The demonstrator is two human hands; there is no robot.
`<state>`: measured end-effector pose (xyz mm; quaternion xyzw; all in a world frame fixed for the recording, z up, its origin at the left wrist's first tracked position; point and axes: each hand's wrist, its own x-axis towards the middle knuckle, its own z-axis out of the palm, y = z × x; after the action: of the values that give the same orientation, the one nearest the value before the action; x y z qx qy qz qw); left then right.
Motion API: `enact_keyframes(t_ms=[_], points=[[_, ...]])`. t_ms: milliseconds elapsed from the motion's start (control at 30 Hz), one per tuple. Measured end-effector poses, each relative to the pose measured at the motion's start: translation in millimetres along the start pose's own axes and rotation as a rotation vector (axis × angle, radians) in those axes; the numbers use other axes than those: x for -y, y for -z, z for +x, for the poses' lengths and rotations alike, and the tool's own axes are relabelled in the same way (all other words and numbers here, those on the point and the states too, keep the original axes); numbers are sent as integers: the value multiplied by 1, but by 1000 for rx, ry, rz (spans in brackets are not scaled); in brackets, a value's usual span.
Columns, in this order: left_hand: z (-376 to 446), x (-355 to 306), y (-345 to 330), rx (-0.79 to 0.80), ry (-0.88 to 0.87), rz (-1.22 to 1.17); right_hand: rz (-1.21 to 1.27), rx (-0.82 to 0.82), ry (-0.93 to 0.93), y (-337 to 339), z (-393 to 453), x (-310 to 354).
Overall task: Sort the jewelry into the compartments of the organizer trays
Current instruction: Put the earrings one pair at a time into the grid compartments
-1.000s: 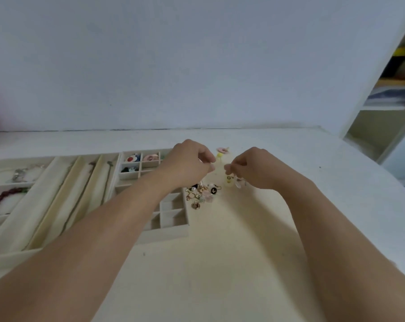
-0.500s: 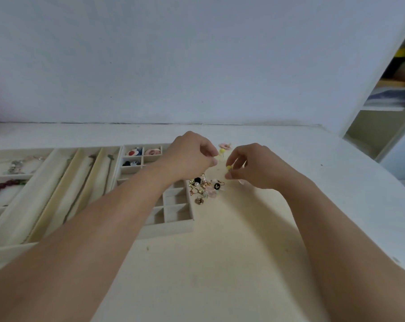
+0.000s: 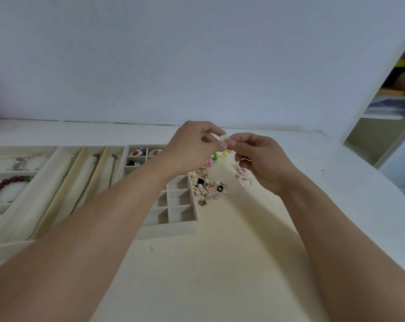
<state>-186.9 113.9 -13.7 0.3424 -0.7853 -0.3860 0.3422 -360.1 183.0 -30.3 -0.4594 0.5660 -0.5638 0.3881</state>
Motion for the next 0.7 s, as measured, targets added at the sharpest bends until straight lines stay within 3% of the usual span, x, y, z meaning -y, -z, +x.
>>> enact_keyframes(t_ms=[167, 367, 533, 600, 700], points=[[-2, -2, 7, 21, -73, -14, 177, 32, -85, -6, 2, 0], [1, 3, 13, -76, -18, -9, 85, 57, -73, -6, 2, 0], [4, 7, 21, -149, 16, -41, -446, -301, 123, -6, 16, -11], [5, 8, 23, -189, 15, -68, -661, -301, 116, -3, 26, -19], [4, 8, 26, -213, 45, -122, -1055, -156, 40, -3, 43, -35]])
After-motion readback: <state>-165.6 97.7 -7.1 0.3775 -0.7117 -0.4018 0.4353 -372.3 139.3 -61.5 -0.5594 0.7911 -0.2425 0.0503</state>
